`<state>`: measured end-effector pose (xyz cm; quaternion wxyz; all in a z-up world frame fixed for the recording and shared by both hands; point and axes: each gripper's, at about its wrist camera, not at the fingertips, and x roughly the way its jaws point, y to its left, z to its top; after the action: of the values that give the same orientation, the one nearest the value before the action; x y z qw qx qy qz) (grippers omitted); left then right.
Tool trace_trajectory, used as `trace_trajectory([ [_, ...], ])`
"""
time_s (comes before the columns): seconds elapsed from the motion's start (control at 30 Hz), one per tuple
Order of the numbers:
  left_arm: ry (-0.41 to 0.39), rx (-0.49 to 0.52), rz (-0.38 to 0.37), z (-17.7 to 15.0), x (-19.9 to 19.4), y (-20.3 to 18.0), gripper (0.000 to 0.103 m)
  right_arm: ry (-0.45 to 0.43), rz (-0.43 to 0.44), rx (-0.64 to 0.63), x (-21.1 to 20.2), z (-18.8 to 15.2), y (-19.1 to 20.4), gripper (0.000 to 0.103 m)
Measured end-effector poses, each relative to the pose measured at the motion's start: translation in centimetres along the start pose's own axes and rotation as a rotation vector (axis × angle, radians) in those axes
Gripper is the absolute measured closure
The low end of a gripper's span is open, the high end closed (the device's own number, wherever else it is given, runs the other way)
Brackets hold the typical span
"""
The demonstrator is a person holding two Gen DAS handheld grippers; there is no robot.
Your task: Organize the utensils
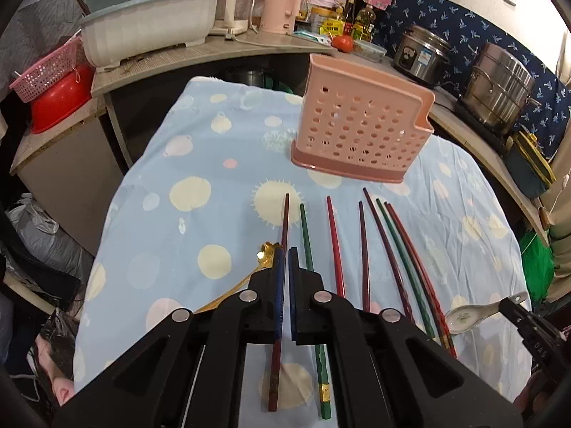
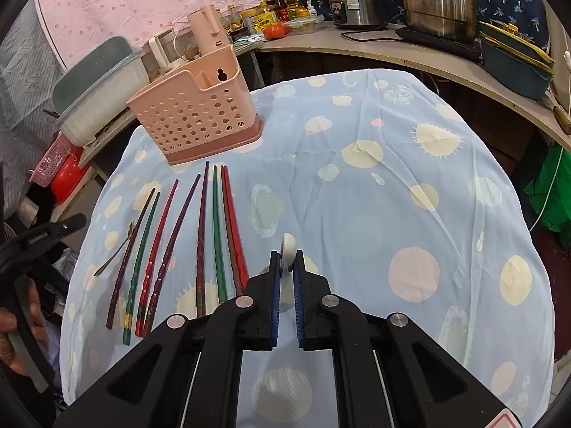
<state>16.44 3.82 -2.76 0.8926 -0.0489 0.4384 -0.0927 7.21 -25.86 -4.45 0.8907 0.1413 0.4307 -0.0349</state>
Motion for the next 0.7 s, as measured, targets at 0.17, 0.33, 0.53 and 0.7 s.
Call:
trace_trajectory([
  [0.17, 0.026, 0.005, 0.017, -0.4, 2.0, -0.1, 0.070, -0.013, 0.014, 0.017, -0.1, 0.3, -0.1, 0.096],
  [0.33, 0.061, 0.006, 0.015, -0.1, 4.7, -0.2, 0.068, -0.041, 0.039, 0.026, -0.5, 1.6, 0.4, 0.096],
  [0.53, 0.098, 0.016, 0.022, 0.1, 7.8, -0.4, 0.071, -0.047, 0.064, 0.024, -0.1, 2.7, 1.1, 0.096],
  [0.7, 0.121, 0.015, 0.024, 0.0, 9.1, 0.0, 0.091, -0.047, 0.078, 0.027, 0.2, 3.3, 1.3, 0.096],
])
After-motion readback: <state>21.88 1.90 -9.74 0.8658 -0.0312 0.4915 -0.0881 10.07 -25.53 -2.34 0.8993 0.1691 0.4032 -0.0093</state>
